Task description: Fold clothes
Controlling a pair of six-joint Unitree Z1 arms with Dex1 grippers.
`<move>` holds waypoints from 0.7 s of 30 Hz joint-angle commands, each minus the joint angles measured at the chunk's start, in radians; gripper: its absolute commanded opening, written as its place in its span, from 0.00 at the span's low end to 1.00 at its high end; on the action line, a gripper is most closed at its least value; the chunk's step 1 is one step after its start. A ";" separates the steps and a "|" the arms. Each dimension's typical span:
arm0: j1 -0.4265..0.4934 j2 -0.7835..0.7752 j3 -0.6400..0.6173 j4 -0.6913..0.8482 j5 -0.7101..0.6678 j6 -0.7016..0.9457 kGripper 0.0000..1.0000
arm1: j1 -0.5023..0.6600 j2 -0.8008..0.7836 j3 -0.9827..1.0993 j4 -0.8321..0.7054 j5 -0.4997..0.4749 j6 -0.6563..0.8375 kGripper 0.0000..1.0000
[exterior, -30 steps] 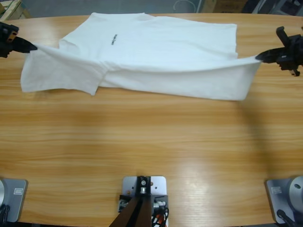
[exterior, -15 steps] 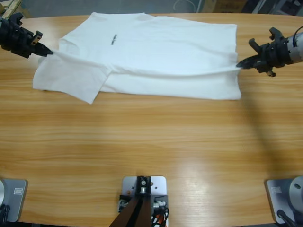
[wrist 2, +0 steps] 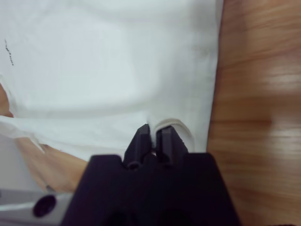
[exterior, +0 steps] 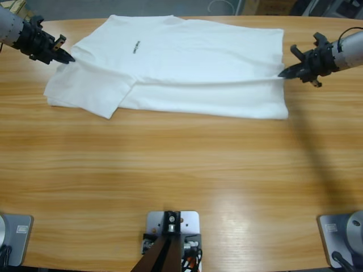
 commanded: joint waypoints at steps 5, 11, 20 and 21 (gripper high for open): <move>0.014 0.127 -0.041 0.009 -0.010 0.023 0.00 | -0.010 0.127 -0.074 0.040 0.005 -0.038 0.02; 0.014 0.152 -0.064 0.013 -0.011 0.025 0.00 | -0.010 0.142 -0.108 0.081 -0.007 -0.055 0.41; 0.019 0.177 -0.104 0.038 -0.018 0.035 0.98 | -0.010 0.138 -0.142 0.114 -0.018 -0.075 0.93; 0.021 0.175 -0.115 0.050 -0.018 0.042 0.99 | -0.011 0.132 -0.146 0.114 -0.019 -0.075 0.95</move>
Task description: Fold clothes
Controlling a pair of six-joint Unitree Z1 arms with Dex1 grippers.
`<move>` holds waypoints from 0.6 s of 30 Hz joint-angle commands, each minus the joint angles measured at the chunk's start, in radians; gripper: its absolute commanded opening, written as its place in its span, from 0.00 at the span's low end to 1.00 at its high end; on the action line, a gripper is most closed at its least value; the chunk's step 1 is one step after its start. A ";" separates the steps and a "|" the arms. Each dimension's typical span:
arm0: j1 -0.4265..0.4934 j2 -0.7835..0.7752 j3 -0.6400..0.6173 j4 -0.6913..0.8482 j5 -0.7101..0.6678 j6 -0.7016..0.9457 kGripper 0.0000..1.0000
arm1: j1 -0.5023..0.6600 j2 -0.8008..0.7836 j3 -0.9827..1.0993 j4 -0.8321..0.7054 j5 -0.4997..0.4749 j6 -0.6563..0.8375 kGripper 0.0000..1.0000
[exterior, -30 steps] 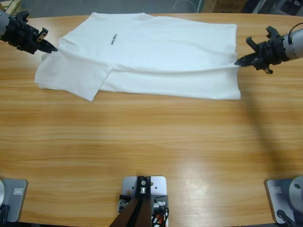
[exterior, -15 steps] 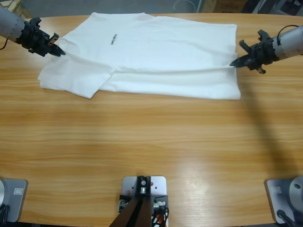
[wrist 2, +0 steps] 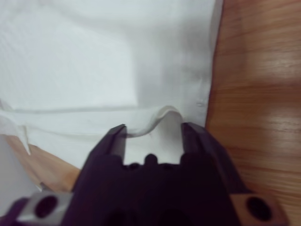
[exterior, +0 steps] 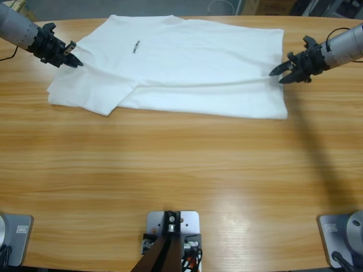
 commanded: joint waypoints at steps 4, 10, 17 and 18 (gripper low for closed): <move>0.030 0.040 -0.091 0.094 -0.032 0.062 0.99 | -0.022 -0.005 -0.065 0.038 -0.018 -0.019 0.96; 0.014 -0.016 -0.078 0.094 -0.113 0.110 1.00 | -0.027 -0.087 -0.116 0.100 -0.014 -0.021 0.98; -0.157 -0.016 -0.072 0.107 -0.087 0.161 1.00 | -0.027 -0.145 -0.013 0.105 -0.007 -0.051 0.99; -0.191 -0.011 -0.080 0.107 -0.078 0.163 1.00 | -0.027 -0.153 0.002 0.105 -0.007 -0.058 0.99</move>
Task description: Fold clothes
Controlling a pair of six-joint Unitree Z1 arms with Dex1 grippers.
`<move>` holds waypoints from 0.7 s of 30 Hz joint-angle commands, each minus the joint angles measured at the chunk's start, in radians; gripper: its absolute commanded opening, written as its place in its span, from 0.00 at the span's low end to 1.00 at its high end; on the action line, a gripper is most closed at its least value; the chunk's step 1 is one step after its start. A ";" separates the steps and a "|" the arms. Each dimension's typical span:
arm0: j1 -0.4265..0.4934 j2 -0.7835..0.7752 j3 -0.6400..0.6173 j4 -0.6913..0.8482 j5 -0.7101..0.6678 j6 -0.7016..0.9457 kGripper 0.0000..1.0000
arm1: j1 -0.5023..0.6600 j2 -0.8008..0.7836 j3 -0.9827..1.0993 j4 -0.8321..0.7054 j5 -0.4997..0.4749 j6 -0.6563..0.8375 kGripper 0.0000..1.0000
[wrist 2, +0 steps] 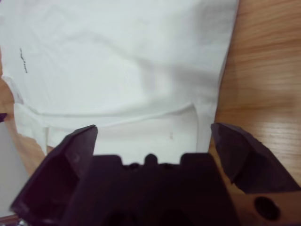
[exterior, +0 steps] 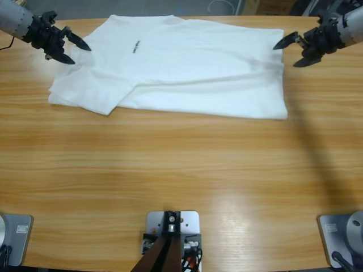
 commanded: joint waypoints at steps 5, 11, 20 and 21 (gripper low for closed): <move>-0.293 0.036 -0.044 0.034 0.063 0.054 1.00 | -0.017 -0.099 0.154 0.015 0.002 -0.054 1.00; -0.317 0.056 -0.067 0.058 0.085 0.073 1.00 | -0.017 -0.104 0.167 0.016 0.010 -0.058 1.00; -0.351 0.119 -0.077 0.069 0.103 0.067 1.00 | -0.025 -0.106 0.195 0.014 0.010 -0.070 1.00; -0.351 0.128 -0.078 0.072 0.107 0.068 1.00 | -0.025 -0.106 0.196 0.014 0.010 -0.072 1.00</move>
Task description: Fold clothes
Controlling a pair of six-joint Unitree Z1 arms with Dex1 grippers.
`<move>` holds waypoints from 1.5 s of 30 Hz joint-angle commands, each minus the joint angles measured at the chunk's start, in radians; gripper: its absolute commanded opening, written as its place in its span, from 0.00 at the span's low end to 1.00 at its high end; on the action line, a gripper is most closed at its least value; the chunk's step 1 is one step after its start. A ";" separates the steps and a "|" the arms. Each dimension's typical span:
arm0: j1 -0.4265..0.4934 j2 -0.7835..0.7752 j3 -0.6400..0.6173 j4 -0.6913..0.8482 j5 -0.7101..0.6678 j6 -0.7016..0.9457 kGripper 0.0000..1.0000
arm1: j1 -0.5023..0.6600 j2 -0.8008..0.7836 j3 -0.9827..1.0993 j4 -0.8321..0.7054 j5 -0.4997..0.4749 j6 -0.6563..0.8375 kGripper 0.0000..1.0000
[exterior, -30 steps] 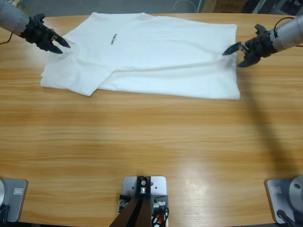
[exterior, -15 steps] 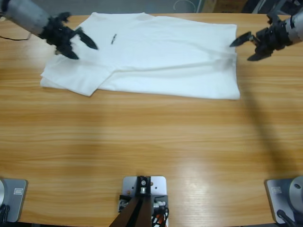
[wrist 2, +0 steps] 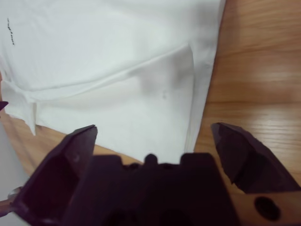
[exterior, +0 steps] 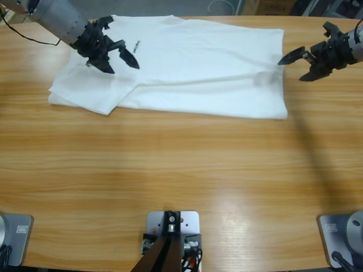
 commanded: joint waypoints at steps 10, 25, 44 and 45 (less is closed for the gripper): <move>-0.117 0.118 -0.020 0.031 0.030 0.019 1.00 | -0.029 -0.002 0.065 0.004 0.006 -0.029 1.00; -0.170 0.226 -0.150 0.090 0.026 0.027 1.00 | -0.074 0.001 0.078 0.007 0.015 -0.060 1.00; -0.084 0.291 -0.320 0.223 0.035 0.053 1.00 | -0.094 0.047 0.070 0.003 0.020 -0.081 1.00; -0.093 0.286 -0.323 0.228 0.032 0.060 1.00 | -0.094 0.050 0.069 0.003 0.023 -0.081 1.00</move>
